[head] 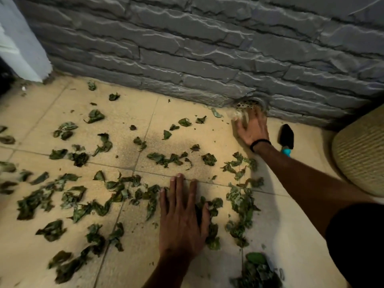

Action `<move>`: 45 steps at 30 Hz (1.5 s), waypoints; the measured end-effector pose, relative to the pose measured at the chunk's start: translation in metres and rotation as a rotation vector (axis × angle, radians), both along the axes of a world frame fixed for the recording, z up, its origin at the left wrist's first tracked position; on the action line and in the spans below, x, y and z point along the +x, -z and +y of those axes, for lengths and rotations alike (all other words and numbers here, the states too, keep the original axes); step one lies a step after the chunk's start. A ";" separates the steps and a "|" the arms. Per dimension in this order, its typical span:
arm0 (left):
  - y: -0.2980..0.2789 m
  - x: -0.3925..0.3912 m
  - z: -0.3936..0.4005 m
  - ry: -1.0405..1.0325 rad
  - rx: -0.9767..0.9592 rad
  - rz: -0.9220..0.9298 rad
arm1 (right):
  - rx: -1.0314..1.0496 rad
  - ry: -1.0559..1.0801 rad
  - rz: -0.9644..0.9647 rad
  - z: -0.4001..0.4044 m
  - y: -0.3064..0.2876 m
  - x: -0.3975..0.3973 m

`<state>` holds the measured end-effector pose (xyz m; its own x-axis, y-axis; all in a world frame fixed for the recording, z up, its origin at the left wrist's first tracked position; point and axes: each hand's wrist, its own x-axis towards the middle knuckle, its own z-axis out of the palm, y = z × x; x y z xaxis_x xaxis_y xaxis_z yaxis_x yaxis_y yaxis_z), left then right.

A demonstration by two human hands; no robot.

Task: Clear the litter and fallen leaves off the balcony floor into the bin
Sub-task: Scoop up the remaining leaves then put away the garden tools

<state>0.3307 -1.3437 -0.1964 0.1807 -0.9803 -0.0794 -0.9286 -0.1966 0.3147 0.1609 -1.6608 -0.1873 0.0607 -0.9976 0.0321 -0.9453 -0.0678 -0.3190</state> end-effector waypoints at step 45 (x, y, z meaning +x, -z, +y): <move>0.003 0.002 0.026 0.255 -0.293 0.351 | -0.066 -0.412 -0.298 0.311 -0.021 -0.047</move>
